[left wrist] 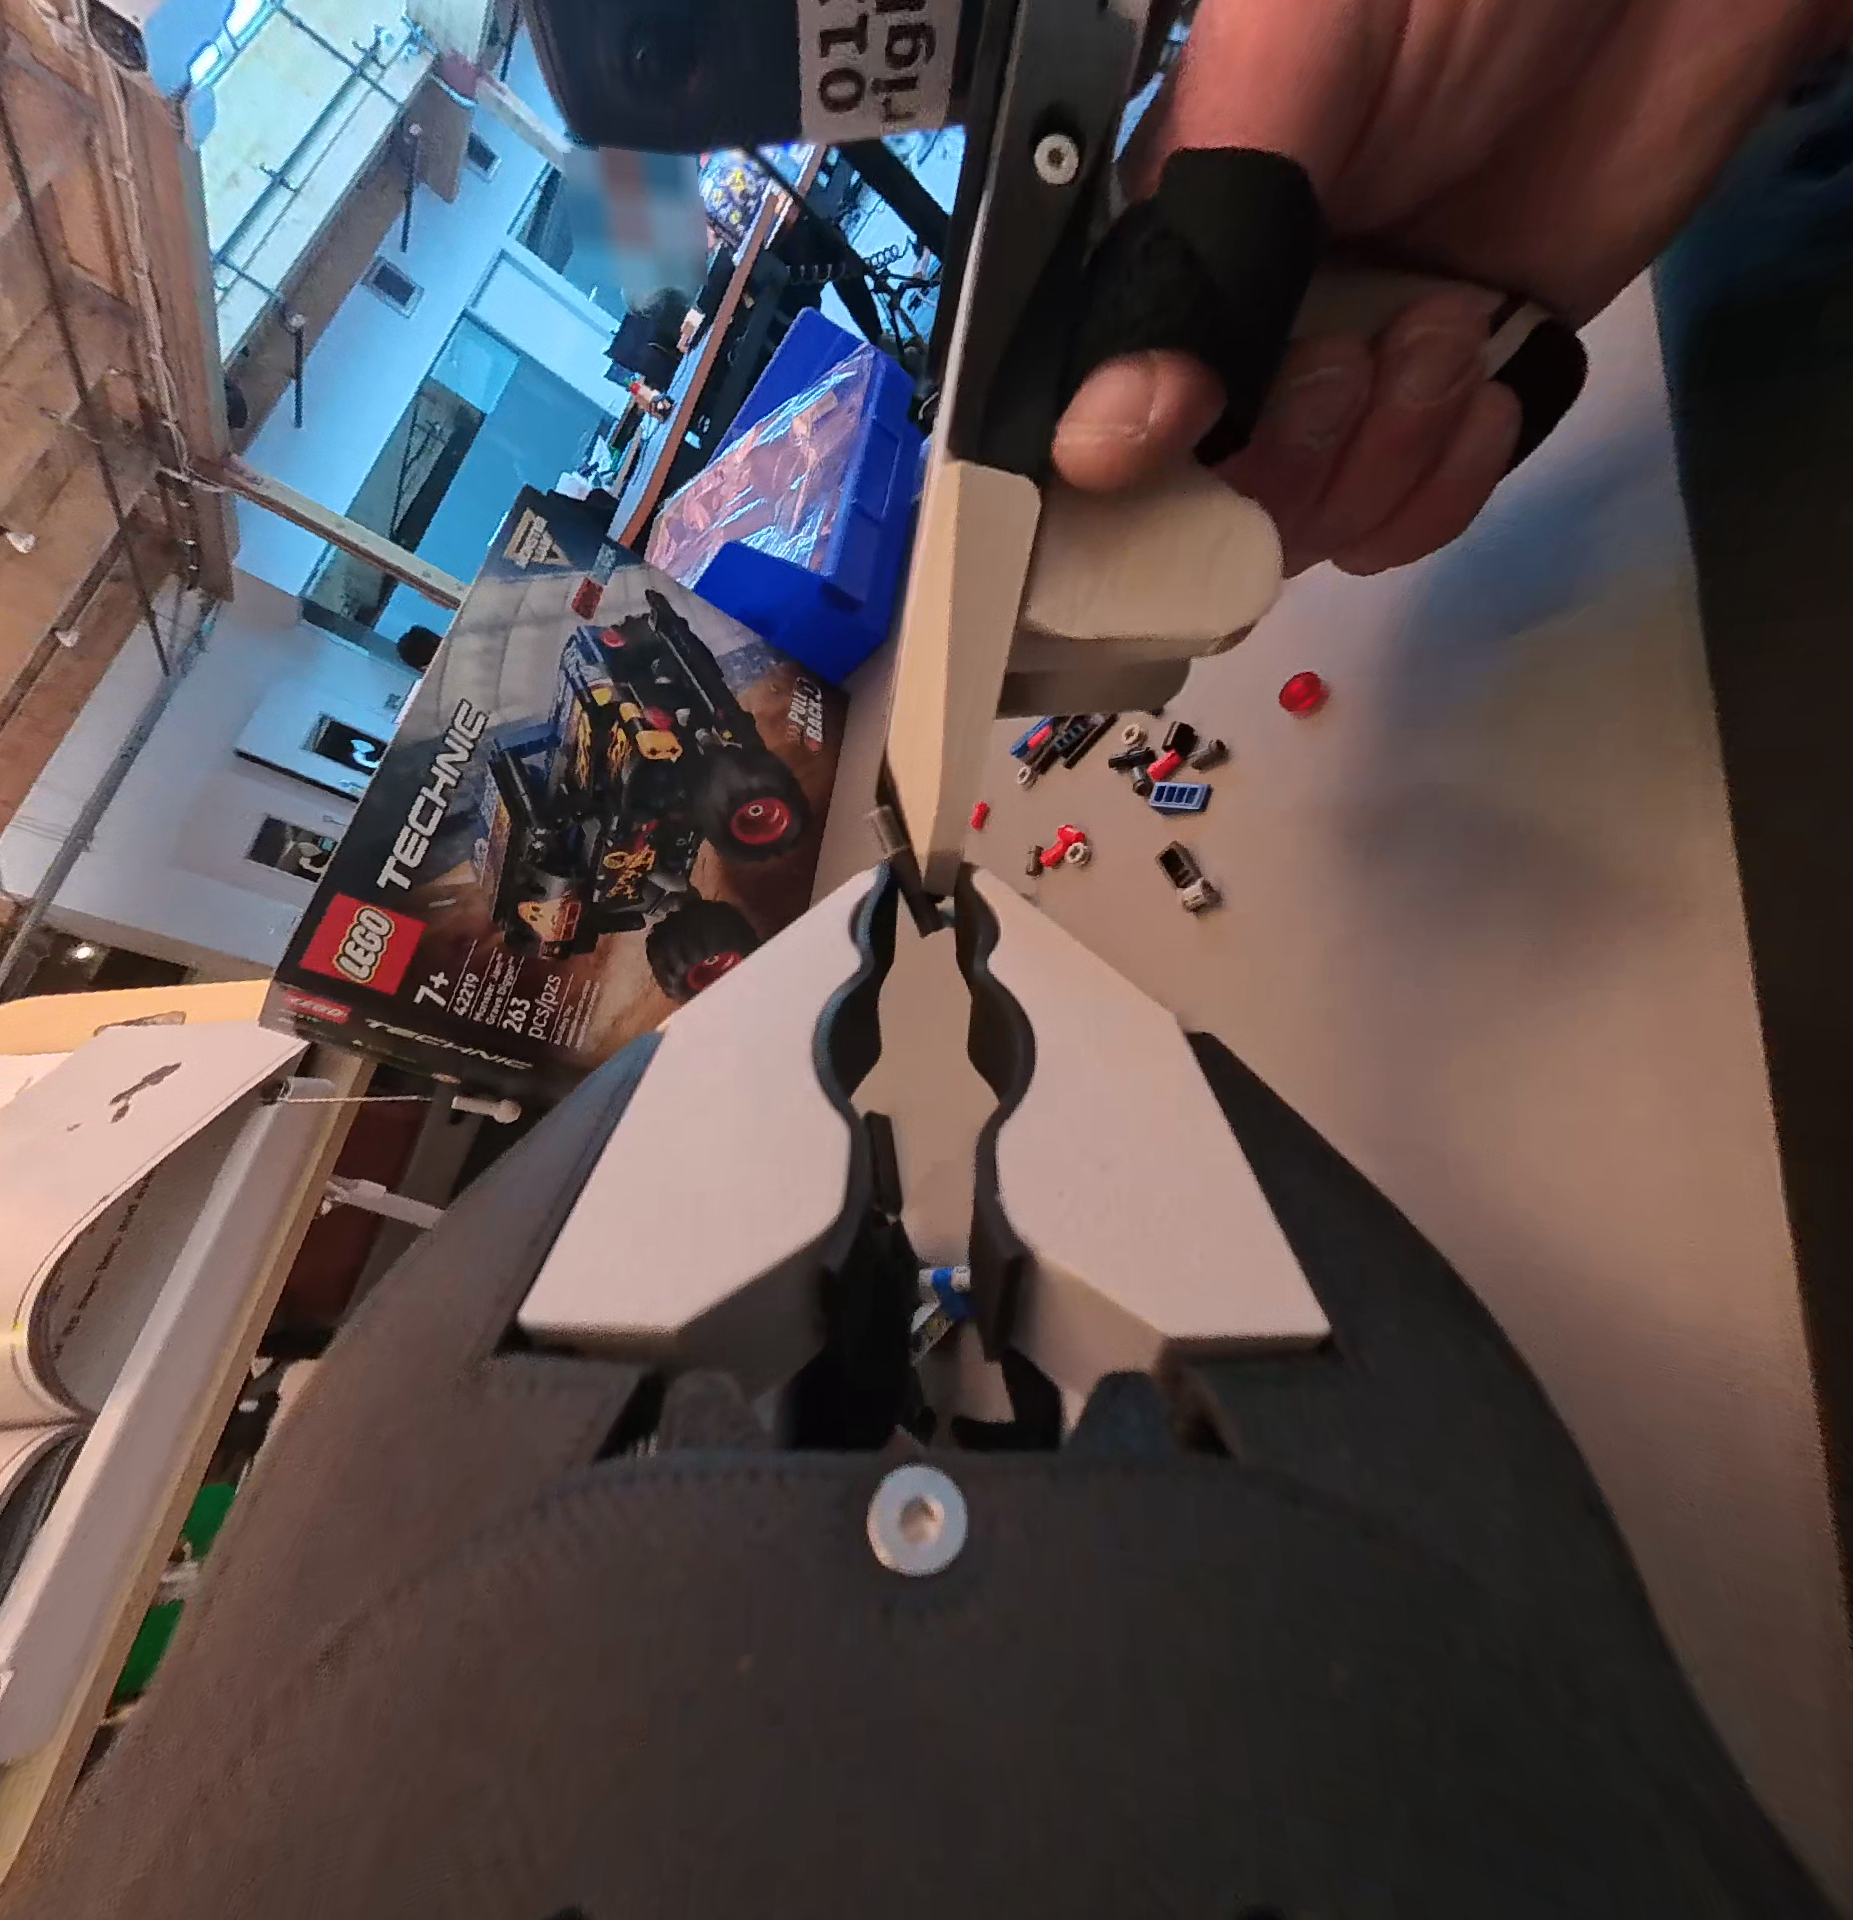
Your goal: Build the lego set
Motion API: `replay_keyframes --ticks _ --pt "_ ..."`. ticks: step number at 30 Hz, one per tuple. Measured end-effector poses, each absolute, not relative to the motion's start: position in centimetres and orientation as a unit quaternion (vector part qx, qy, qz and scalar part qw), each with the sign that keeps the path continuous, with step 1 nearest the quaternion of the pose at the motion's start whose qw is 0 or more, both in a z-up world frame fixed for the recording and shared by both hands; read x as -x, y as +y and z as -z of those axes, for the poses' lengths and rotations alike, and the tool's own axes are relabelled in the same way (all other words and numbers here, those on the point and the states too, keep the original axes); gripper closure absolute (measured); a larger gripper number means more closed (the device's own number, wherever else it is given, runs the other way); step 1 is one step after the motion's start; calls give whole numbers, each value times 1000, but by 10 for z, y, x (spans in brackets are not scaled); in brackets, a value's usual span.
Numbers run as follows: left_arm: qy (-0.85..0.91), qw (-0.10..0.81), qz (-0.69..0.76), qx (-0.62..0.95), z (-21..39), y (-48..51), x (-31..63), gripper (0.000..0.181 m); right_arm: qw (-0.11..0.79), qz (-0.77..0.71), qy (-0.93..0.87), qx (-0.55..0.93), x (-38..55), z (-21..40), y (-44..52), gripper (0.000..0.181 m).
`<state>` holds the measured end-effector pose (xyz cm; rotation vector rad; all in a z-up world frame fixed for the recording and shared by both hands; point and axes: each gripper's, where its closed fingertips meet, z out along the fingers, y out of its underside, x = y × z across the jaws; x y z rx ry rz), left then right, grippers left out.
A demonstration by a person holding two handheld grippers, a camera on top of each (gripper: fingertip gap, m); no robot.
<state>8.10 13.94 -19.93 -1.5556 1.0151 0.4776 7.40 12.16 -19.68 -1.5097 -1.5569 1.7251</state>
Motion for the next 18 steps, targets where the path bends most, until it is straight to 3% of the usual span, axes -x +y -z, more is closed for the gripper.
replay_keyframes --ticks 18 --pt "494 521 -145 681 234 132 -100 173 143 -554 -635 519 -95 227 116 179"
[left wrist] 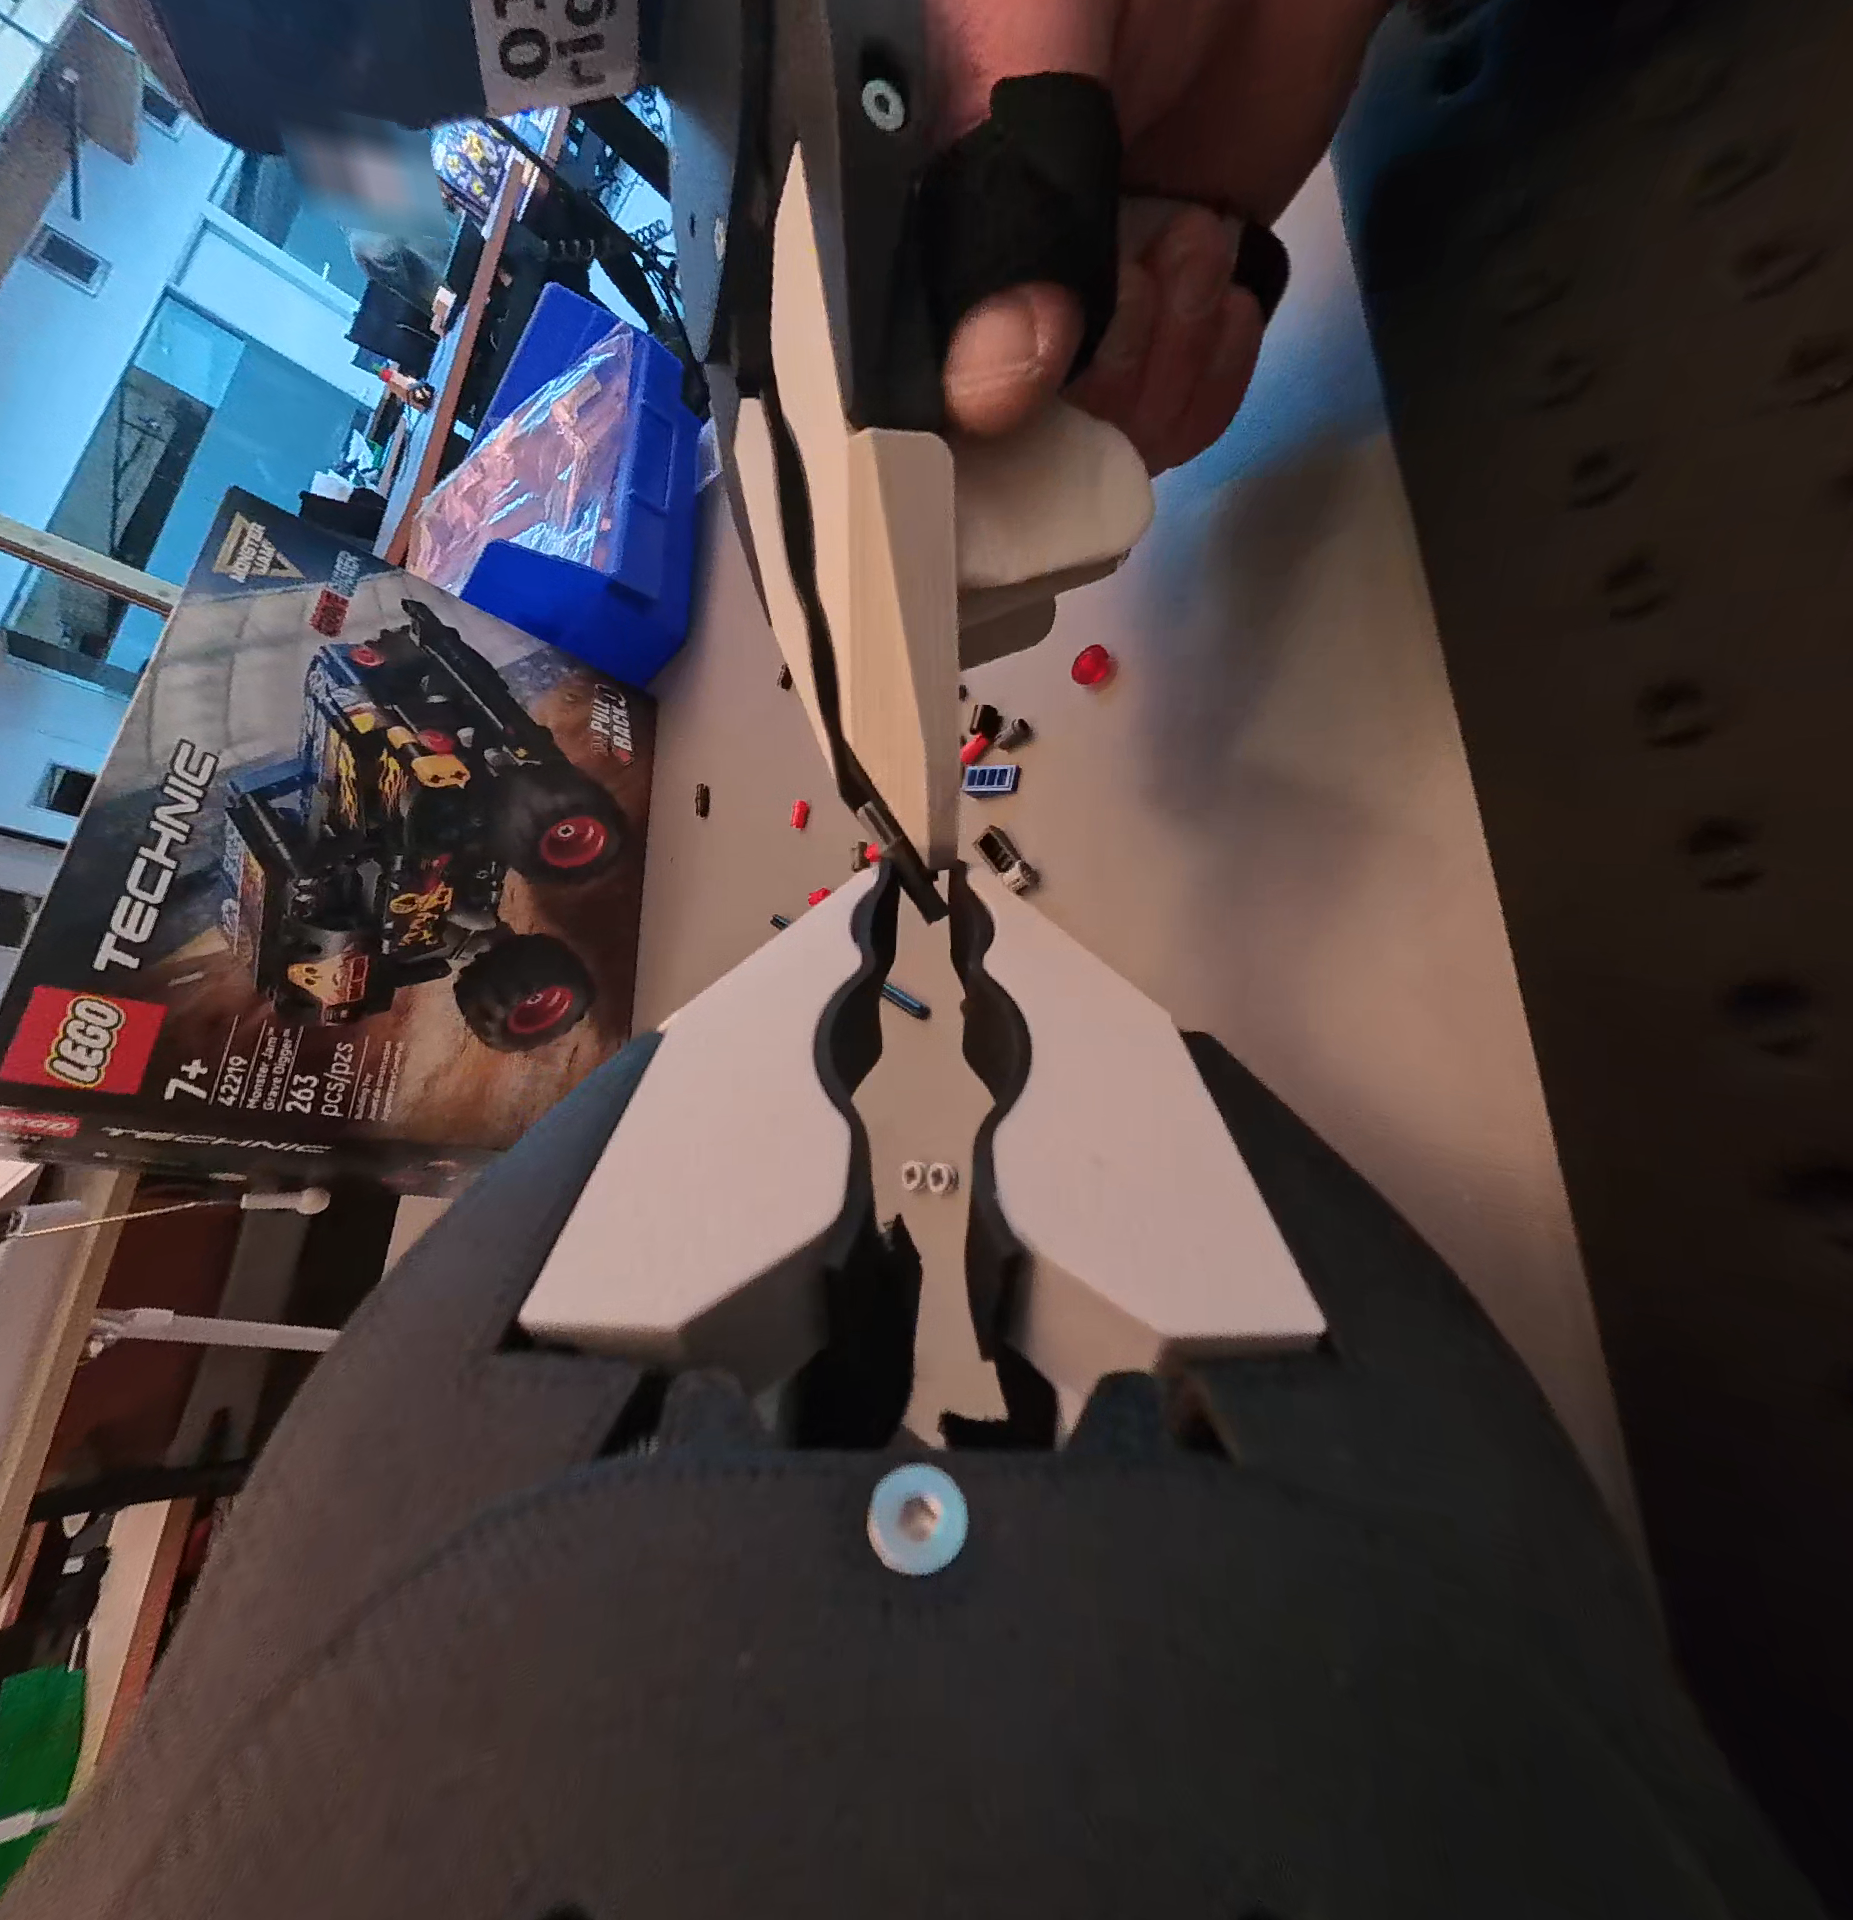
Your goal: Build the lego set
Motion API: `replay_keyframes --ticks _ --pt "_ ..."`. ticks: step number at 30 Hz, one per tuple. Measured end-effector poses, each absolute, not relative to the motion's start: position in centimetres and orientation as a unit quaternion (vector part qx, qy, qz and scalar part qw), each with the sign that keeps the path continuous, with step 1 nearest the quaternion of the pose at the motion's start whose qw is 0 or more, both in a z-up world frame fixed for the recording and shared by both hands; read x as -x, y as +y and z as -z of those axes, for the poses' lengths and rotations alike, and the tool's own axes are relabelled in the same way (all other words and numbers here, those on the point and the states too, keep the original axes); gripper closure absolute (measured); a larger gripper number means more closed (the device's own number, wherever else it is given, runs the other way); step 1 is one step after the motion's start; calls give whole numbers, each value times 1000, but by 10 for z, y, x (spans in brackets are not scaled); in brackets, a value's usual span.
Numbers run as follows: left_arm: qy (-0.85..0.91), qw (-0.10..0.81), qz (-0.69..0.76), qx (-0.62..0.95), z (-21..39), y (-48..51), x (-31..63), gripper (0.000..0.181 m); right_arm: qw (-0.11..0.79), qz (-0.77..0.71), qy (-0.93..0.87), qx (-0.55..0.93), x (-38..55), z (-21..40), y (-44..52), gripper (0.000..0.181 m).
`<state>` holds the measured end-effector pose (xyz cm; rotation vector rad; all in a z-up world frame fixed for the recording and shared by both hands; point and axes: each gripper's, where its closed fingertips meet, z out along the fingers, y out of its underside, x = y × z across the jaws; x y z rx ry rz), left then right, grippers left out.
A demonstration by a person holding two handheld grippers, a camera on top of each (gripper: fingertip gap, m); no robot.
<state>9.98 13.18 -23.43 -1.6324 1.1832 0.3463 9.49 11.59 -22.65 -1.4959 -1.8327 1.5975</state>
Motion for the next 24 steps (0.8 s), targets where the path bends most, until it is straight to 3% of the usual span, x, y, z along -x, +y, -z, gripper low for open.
replay_keyframes --ticks 4,8,14,24 --pt "495 515 -168 680 235 133 -95 179 128 -578 -617 518 -96 222 116 171" --pt "494 518 -173 677 234 134 -96 179 129 -597 -600 516 -95 216 118 179" --pt "480 518 -179 685 235 137 -91 179 155 -566 -609 534 -94 225 124 172" --pt "461 510 -144 712 240 138 -90 176 198 -535 -625 533 -91 225 129 179"
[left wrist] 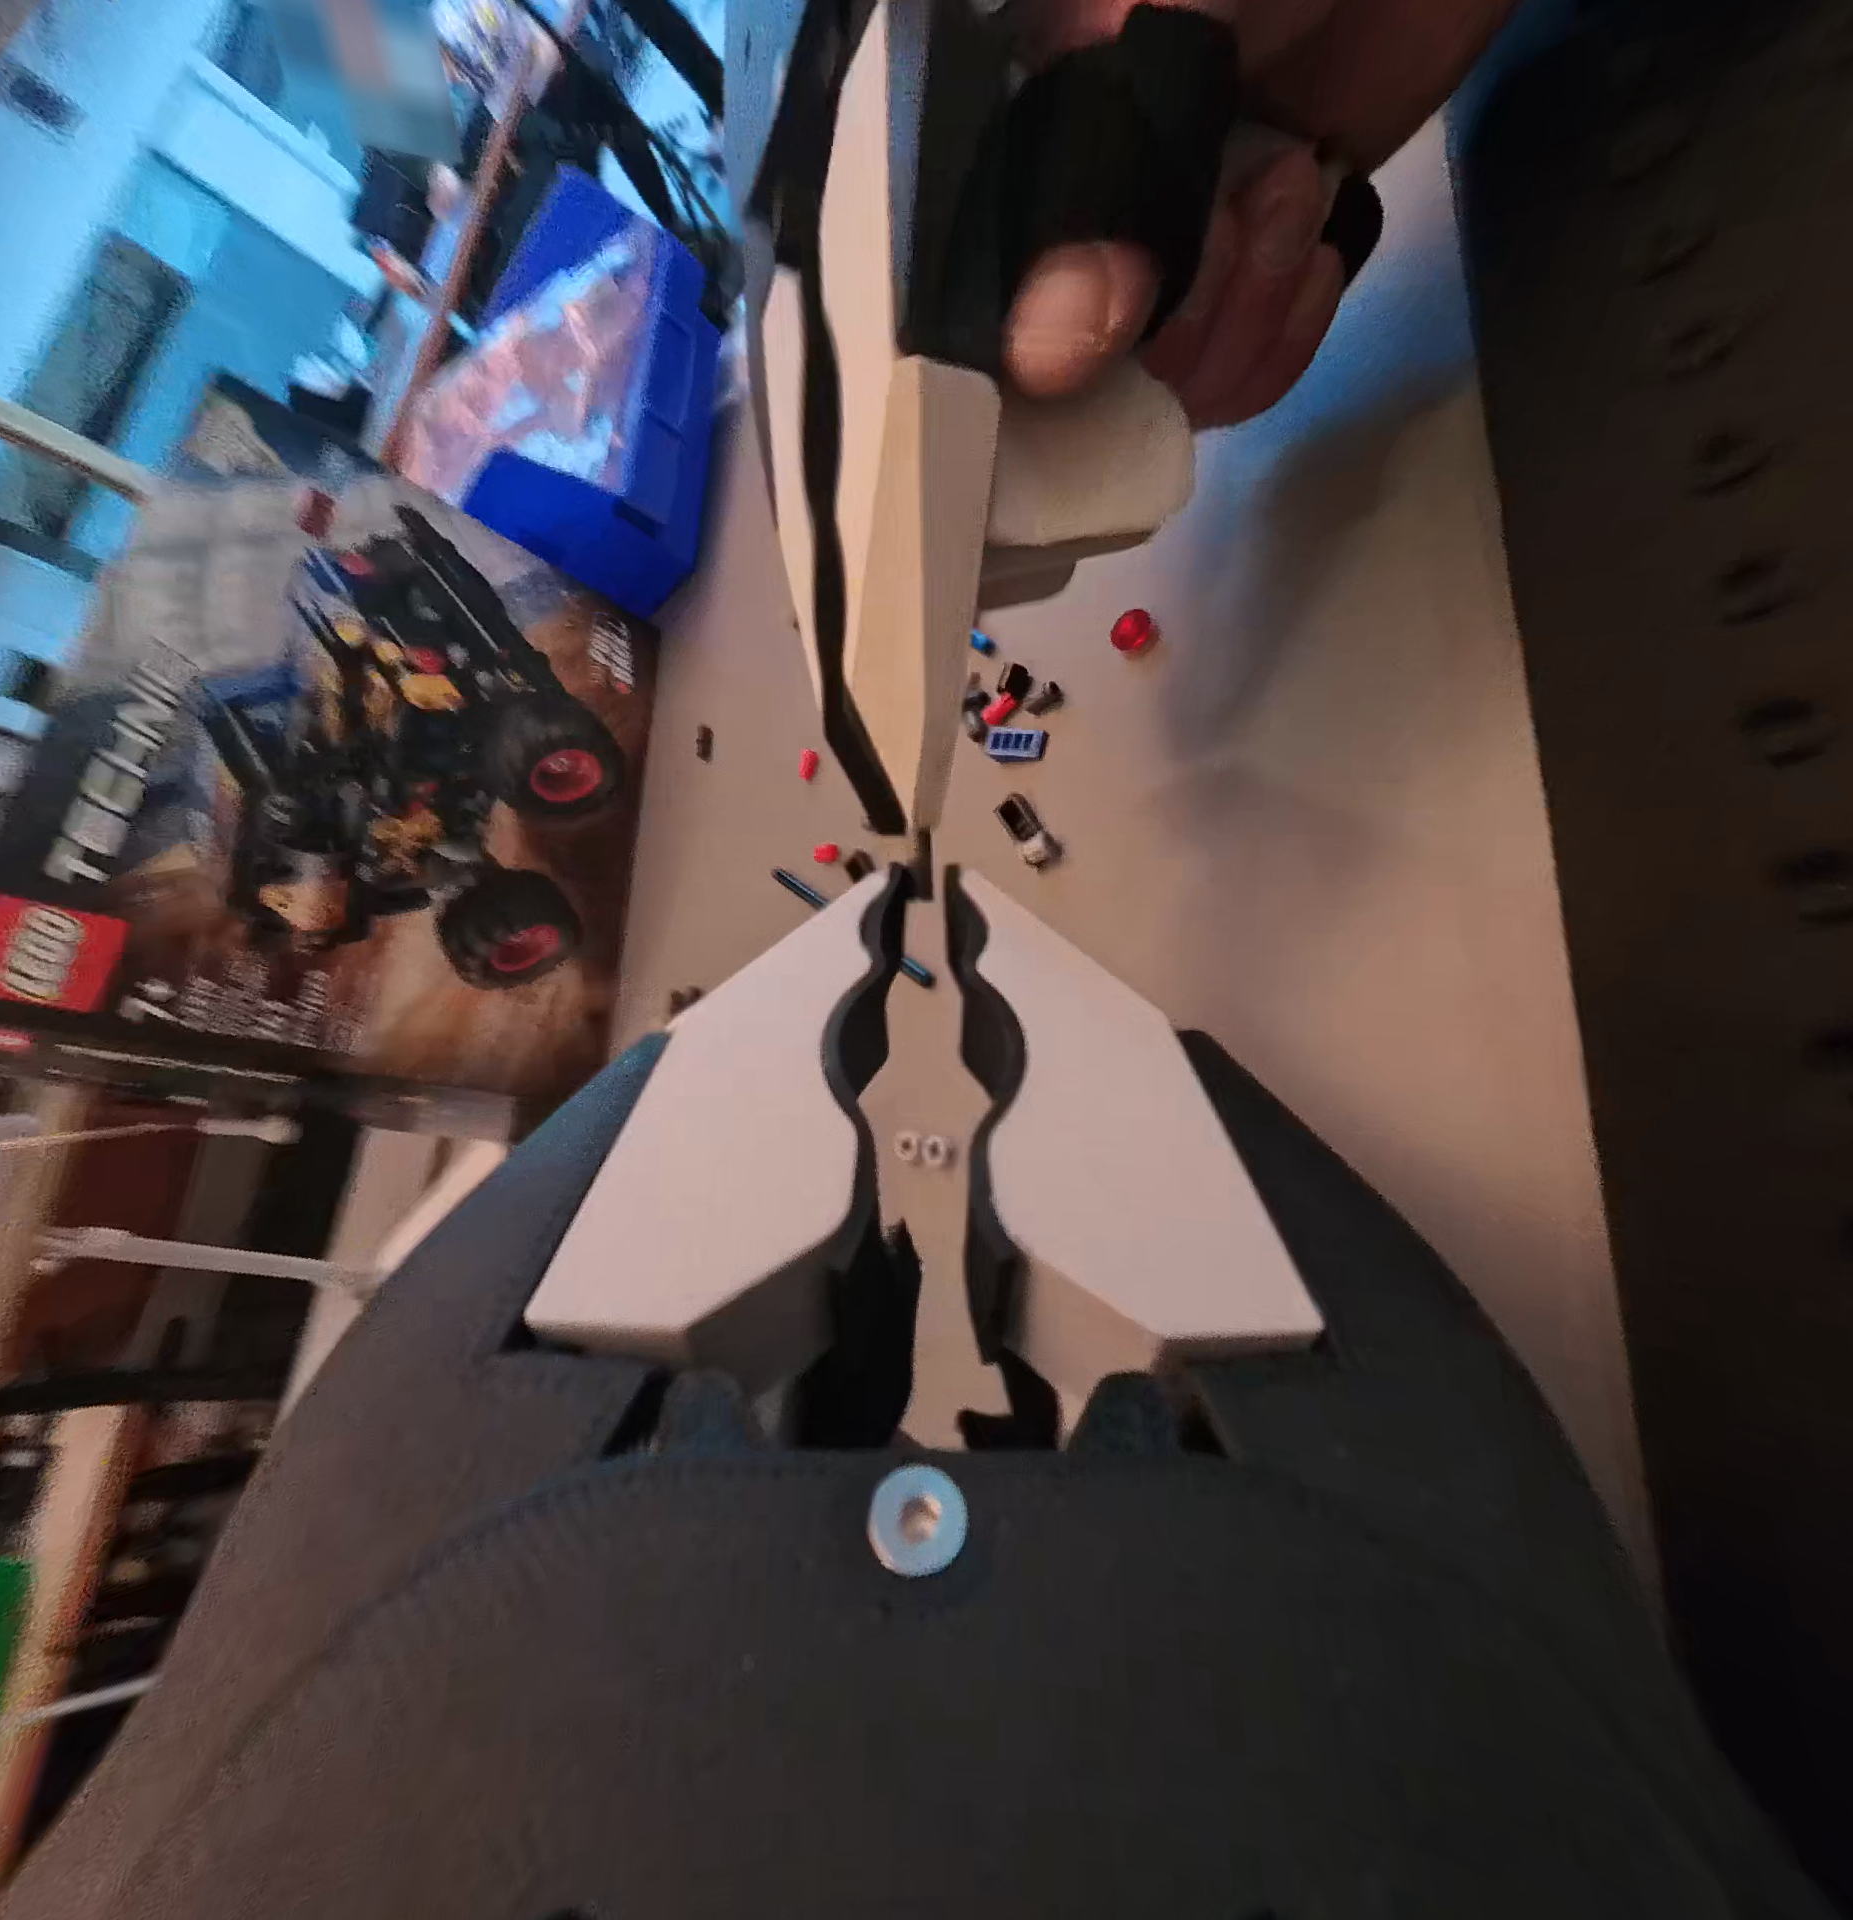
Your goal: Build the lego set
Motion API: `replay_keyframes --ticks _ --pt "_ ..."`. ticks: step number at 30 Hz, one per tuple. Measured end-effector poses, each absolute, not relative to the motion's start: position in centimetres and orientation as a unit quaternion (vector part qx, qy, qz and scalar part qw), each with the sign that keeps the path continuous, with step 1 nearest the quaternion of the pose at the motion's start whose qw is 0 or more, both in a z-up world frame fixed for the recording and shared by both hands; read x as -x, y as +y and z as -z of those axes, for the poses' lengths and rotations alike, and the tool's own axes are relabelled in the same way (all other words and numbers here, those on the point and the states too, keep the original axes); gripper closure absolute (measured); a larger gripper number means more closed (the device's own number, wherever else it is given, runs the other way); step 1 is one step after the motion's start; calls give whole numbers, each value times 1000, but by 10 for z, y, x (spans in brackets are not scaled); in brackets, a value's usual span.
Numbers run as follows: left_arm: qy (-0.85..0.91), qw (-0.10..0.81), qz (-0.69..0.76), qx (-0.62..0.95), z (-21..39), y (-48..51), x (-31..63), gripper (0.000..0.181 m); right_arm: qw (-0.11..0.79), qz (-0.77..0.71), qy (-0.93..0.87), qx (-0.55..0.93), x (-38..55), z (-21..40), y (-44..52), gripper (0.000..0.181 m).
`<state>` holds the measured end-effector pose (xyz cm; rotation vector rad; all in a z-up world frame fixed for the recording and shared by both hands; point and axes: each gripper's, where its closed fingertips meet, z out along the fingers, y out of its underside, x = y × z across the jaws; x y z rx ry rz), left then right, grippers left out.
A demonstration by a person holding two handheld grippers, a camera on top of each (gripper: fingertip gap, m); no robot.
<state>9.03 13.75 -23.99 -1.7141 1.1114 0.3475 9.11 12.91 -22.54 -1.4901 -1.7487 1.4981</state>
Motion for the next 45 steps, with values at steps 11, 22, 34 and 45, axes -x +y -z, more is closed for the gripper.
replay_keyframes --ticks 11,22,34,45 --pt "379 389 -34 839 290 142 -67 155 215 -468 -648 561 -94 248 146 179" --pt "365 393 1 844 293 146 -74 170 221 -471 -647 557 -94 246 145 179" --pt "365 563 28 741 224 144 -87 171 274 -517 -633 507 -95 211 138 178" --pt "410 583 -19 701 216 141 -94 171 279 -520 -641 491 -97 208 134 179"
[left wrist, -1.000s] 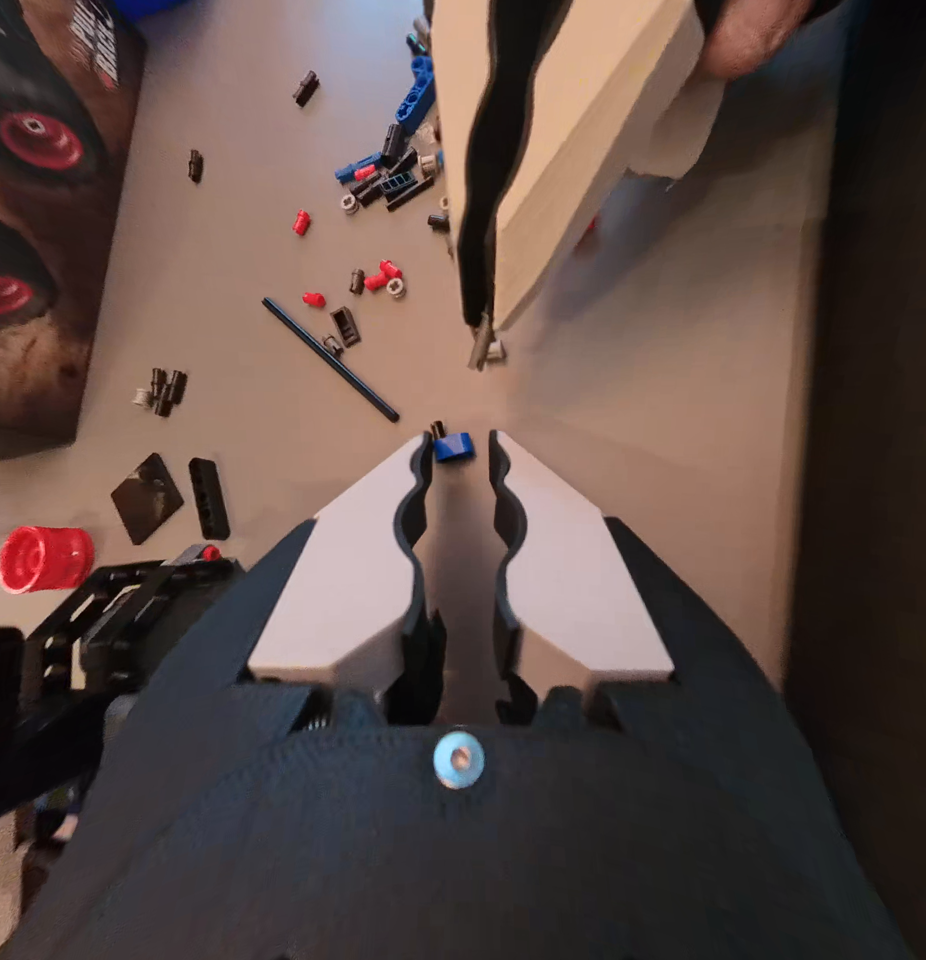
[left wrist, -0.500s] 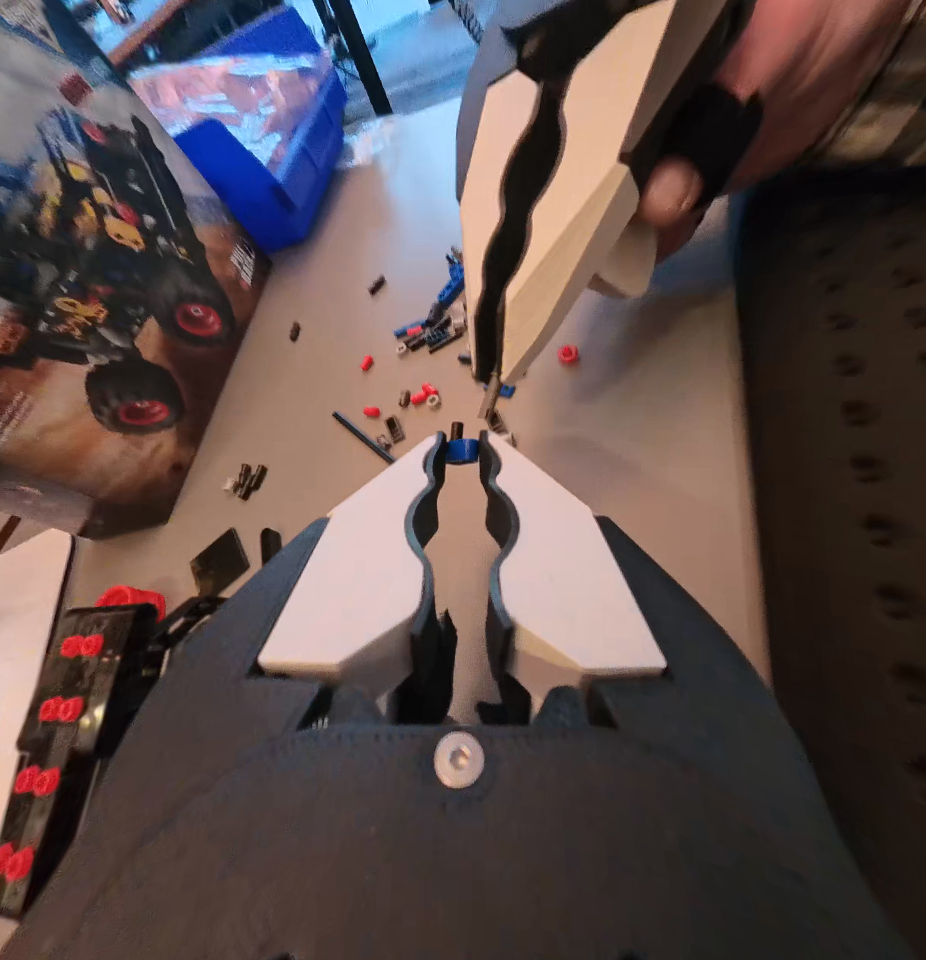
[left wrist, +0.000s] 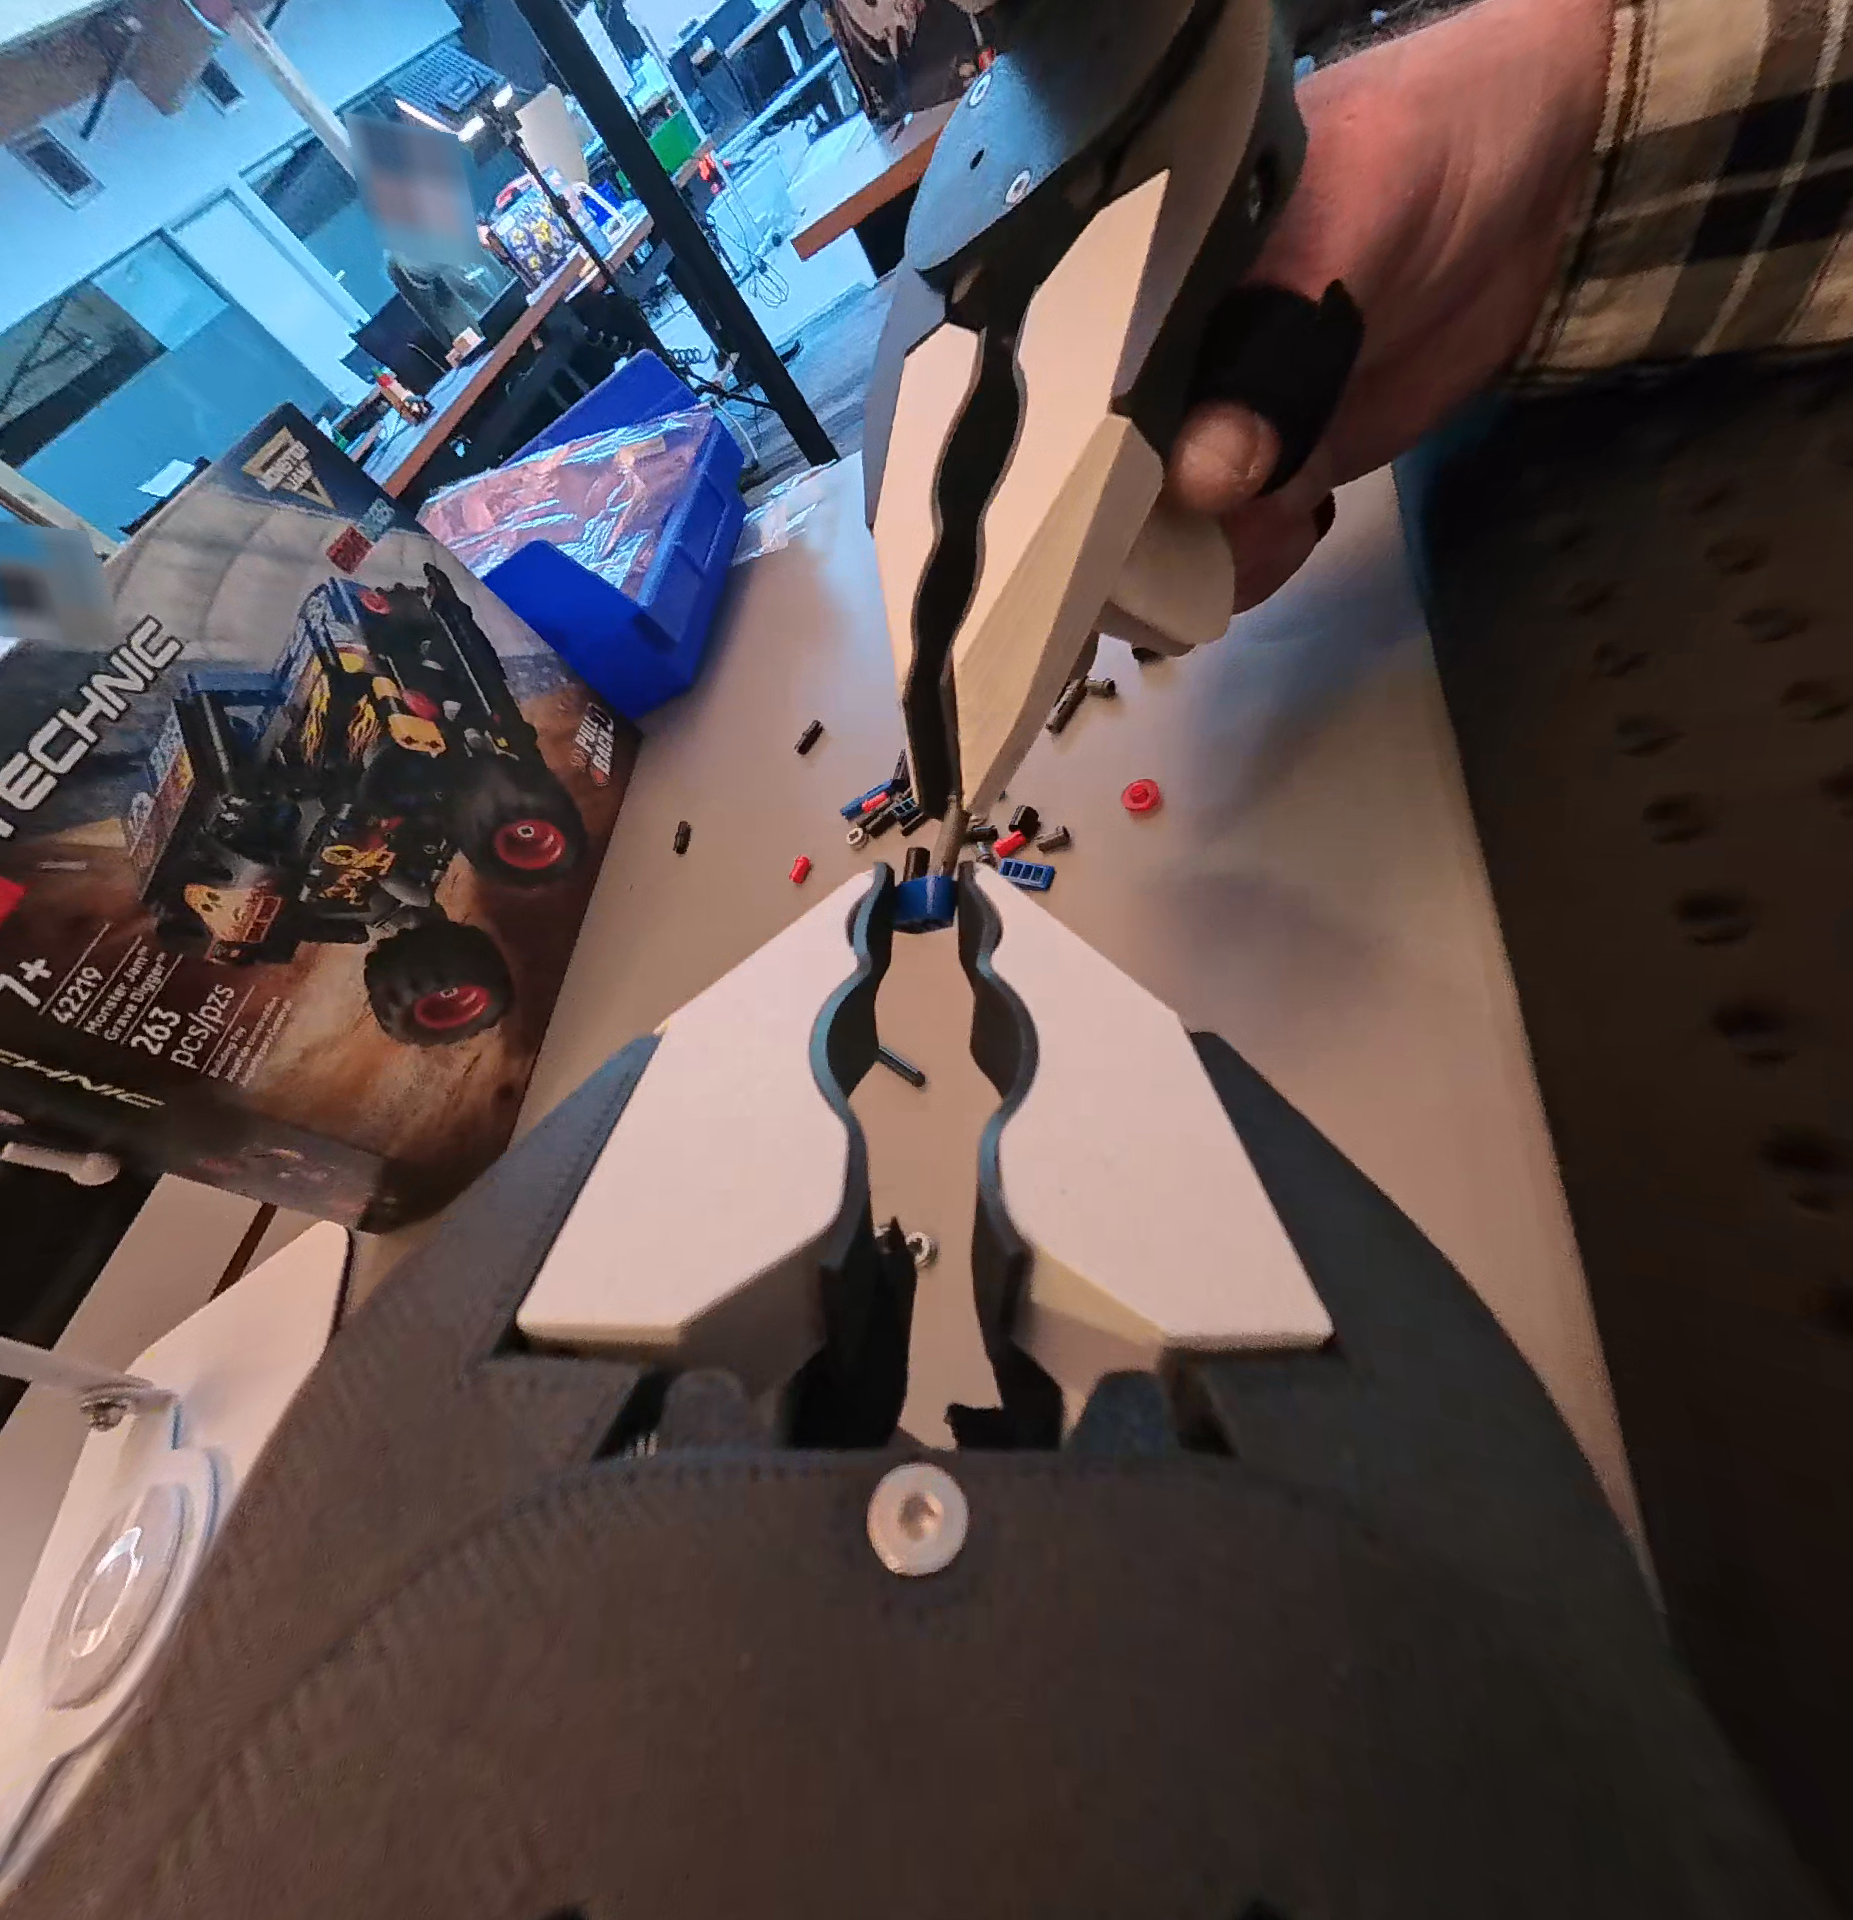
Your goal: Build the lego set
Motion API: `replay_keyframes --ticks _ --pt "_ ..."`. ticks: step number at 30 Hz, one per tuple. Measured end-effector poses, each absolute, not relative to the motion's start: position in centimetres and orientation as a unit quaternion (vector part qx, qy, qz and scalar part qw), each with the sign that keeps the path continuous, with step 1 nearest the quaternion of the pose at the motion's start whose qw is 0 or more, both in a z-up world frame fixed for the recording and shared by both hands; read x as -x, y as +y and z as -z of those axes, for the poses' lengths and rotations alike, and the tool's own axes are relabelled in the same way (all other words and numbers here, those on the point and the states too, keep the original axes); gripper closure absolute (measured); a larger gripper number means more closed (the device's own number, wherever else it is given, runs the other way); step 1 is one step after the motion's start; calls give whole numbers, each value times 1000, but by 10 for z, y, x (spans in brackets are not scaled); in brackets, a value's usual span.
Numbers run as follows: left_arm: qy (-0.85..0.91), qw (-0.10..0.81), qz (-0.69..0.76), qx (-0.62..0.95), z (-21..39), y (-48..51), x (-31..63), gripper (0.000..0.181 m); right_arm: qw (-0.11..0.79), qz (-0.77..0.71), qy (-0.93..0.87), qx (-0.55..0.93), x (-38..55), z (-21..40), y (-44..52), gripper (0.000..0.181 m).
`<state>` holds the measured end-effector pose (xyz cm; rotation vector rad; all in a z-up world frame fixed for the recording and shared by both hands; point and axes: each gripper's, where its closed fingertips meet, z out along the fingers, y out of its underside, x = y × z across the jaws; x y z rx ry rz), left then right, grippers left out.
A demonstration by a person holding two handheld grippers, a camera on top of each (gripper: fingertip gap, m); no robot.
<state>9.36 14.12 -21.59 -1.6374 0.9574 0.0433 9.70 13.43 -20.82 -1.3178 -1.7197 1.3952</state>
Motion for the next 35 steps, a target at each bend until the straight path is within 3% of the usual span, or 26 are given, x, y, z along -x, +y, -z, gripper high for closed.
replay_keyframes --ticks 8,18,20,25,35 --pt "400 576 11 713 217 140 -92 171 294 -525 -630 490 -100 202 141 178" --pt "472 434 -3 767 280 125 -96 170 287 -481 -648 516 -102 223 150 179" --pt "474 416 1 776 288 122 -94 161 286 -475 -652 517 -102 226 151 179" --pt "464 408 15 786 288 120 -88 153 285 -469 -654 520 -102 229 152 178" --pt "452 404 29 795 291 126 -94 163 283 -459 -659 525 -102 233 153 179"
